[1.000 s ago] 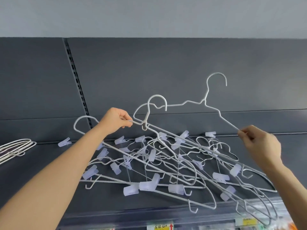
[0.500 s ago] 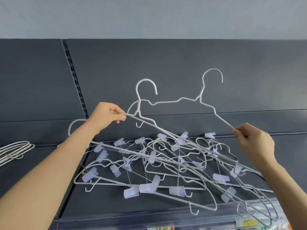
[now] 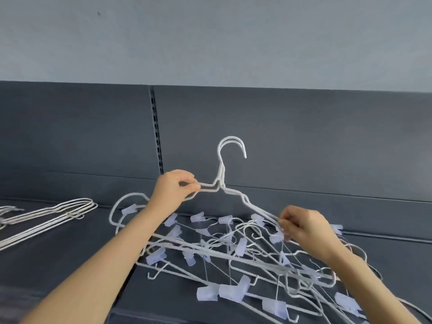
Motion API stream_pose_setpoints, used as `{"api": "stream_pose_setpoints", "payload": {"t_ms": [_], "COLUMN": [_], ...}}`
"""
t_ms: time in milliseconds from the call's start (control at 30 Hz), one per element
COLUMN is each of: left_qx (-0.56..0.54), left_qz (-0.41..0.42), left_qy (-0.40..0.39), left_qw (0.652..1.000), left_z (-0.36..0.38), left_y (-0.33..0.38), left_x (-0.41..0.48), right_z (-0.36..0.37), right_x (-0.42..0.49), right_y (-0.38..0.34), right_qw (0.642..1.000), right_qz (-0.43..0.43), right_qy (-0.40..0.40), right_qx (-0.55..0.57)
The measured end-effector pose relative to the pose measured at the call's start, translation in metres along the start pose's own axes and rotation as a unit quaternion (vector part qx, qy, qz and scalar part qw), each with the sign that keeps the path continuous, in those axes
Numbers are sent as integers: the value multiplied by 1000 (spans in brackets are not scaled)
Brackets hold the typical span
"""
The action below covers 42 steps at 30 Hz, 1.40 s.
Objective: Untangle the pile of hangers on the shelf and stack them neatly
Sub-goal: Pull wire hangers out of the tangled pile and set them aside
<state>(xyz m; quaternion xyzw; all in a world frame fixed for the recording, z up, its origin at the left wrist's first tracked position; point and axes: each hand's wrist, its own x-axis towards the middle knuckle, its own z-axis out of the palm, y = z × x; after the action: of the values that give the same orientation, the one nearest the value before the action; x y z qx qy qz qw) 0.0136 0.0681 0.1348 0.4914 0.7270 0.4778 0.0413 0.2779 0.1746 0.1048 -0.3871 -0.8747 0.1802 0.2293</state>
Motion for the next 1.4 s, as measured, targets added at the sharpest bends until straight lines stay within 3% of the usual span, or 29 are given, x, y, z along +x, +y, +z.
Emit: {"api": "stream_pose_setpoints", "payload": {"t_ms": [167, 300, 433, 500, 567, 633, 700, 833, 1033, 1200, 1400], "left_qx": [56, 235, 245, 247, 249, 258, 261, 220, 433, 489, 470], "left_qz": [-29, -27, -73, -113, -150, -174, -168, -177, -200, -223, -277], "left_qy": [-23, 14, 49, 60, 72, 93, 98, -35, -178, -179, -136], "left_qw": [998, 972, 966, 960, 954, 946, 945, 959, 861, 824, 827], "left_z": [-48, -102, -167, -204, -242, -276, -306, -361, -399, -421, -478], "left_y": [-31, -62, -110, -140, -172, -200, -226, -265, -305, -329, -369], "left_x": [-16, -29, -41, -45, -49, -54, -58, -71, -85, -79, -84], "right_z": [22, 50, 92, 120, 154, 190, 222, 262, 317, 353, 401], "right_x": [22, 41, 56, 61, 68, 78, 91, 121, 177, 223, 251], "right_y": [-34, -80, -154, -198, -245, -285, -317, -358, -392, -432, -508], "right_qw": [997, 988, 982, 983, 971, 962, 964, 977, 969, 950, 906], "right_qz": [-13, -49, -97, -145, -208, -244, -252, -208, -177, -200, -294], "right_qy": [-47, -99, -136, -109, -23, 36, 38, -34, -172, -235, -302], "right_qx": [63, 111, 94, -15, -115, -114, -79, -40, 10, 44, 39]}}
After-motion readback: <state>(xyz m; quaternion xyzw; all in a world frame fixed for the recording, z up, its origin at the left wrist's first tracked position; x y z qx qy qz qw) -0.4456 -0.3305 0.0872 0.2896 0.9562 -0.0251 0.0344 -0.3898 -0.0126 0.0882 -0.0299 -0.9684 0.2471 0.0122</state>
